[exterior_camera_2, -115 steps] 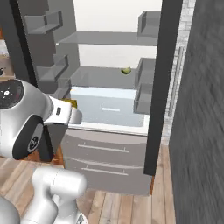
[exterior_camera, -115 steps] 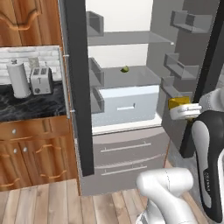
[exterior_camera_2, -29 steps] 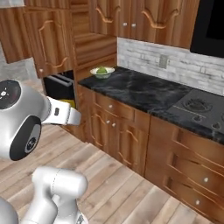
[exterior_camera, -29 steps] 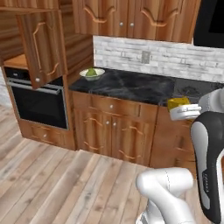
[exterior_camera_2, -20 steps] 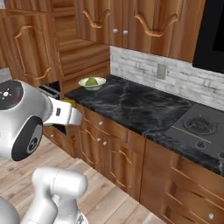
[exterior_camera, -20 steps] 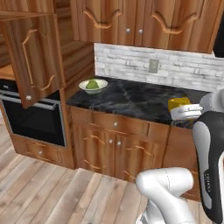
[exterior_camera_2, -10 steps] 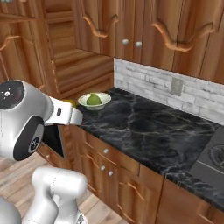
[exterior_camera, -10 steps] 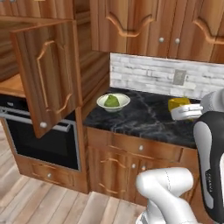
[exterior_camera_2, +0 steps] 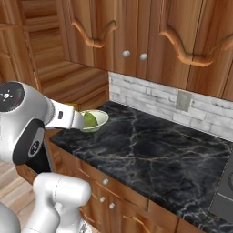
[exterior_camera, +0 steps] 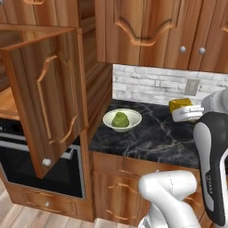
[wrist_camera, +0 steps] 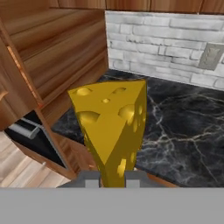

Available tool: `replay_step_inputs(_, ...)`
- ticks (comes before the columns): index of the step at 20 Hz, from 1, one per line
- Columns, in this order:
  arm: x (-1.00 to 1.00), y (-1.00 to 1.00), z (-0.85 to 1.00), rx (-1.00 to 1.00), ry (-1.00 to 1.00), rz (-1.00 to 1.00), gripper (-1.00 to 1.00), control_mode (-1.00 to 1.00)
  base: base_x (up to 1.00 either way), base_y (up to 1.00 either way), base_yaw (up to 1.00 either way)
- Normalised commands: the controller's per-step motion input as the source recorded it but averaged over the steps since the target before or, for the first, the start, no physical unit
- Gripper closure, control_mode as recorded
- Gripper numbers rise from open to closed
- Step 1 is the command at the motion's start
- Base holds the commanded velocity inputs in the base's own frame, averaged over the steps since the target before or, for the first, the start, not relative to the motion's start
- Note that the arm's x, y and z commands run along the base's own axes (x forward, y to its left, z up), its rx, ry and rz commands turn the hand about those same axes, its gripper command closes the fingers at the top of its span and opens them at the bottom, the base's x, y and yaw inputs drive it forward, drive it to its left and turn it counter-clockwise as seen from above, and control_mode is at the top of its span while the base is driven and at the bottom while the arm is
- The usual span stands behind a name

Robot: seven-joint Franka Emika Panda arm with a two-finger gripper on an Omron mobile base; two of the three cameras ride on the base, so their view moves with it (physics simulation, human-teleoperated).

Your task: Pick the cheese from the fridge and the cheese grater from the cabinet and place them next to the salad bowl.

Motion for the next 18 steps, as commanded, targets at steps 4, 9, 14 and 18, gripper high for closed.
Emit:
replay_step_inputs(4, 0.00, 0.00, 0.00, 0.00, 0.00, 0.00, 1.00, 1.00, 0.01, 0.00, -0.14)
replay_step_inputs(9, 0.00, 0.00, 0.00, 0.00, 0.00, 0.00, 1.00, 1.00, 0.00, 0.00, -0.03)
replay_step_inputs(14, 0.00, 0.00, 0.00, 0.00, 0.00, 0.00, 1.00, 1.00, 0.00, 0.00, 0.00)
replay_step_inputs(18, 0.00, 0.00, 0.00, 0.00, 0.00, 0.00, 1.00, 1.00, 0.00, 0.00, 0.00)
